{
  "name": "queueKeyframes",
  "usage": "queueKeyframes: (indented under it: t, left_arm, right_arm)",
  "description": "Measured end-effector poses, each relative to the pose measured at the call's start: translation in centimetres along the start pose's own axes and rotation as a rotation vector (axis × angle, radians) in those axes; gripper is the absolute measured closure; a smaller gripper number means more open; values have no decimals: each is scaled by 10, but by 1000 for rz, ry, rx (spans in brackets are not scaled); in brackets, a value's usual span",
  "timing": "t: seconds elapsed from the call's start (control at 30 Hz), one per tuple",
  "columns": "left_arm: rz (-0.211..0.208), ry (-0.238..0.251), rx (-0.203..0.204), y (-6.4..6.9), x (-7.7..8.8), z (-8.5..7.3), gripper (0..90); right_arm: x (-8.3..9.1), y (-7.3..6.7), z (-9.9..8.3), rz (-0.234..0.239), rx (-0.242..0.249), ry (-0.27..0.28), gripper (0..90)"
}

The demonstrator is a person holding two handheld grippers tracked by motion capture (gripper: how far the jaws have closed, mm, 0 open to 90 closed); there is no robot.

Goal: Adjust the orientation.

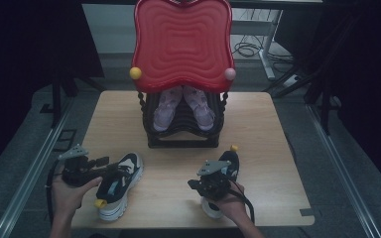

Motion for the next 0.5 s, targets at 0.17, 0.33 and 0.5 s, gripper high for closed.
queueKeyframes:
  t: [0.17, 0.33, 0.5]
  left_arm:
    - [2, 1, 2, -1, 0, 0, 465]
    - [0, -1, -1, 0, 0, 0, 465]
    - [0, -3, 1, 0, -1, -1, 466]
  right_arm:
    - [3, 4, -7, -7, -10, -14, 894]
    - [4, 5, -14, -18, -19, -36, 895]
    - [6, 5, -23, -20, -30, -54, 895]
Point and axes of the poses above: each handheld gripper's, and its own axes: x roughly backward along the jaws, z roughly out of its top, y roughly to its right, the point moved 7 cm from there along -x, roughly forward along the jaws, and after that the axes turned 10 degrees about z, right-handed, at the moved point
